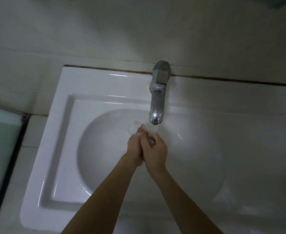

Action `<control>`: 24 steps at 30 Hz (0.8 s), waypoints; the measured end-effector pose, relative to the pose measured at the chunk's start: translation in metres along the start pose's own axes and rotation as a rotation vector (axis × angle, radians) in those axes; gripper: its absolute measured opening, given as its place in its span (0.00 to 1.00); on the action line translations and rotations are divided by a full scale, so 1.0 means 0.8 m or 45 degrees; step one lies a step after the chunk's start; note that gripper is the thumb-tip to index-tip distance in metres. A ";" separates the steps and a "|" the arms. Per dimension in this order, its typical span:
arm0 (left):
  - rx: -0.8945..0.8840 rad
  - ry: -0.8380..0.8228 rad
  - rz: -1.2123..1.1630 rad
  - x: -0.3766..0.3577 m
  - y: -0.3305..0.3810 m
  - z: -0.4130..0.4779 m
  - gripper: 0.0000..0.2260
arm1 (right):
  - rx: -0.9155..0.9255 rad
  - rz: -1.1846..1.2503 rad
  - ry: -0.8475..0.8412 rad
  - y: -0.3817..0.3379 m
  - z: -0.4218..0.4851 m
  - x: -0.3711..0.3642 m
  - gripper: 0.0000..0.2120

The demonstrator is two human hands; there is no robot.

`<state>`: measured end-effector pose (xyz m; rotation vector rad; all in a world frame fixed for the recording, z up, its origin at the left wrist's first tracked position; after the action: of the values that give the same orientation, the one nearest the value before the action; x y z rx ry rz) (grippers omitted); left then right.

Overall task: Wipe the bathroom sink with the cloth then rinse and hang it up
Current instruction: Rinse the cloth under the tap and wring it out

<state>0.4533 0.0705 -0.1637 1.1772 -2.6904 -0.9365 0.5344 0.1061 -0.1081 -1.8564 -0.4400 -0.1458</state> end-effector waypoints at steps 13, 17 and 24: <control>0.102 0.182 -0.002 0.000 -0.023 -0.005 0.11 | 0.035 -0.240 -0.009 0.003 0.015 0.006 0.12; 0.065 0.210 0.328 -0.018 -0.007 -0.017 0.10 | -0.058 -0.268 0.111 -0.002 0.078 0.034 0.15; 0.150 0.148 -0.106 -0.015 -0.008 -0.011 0.10 | 0.023 -0.208 0.011 -0.004 0.026 0.016 0.15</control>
<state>0.4683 0.0709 -0.1575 1.3316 -2.6544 -0.7029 0.5428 0.1294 -0.1080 -1.8006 -0.5852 -0.2596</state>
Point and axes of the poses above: each hand's wrist, its own z-axis towards the middle knuckle, its own x-axis out of the back of the hand, y = z × x, the point moved 8 cm from there along z, towards the middle knuckle, and after that the axes turned 4 degrees about z, right-handed, at the moved point
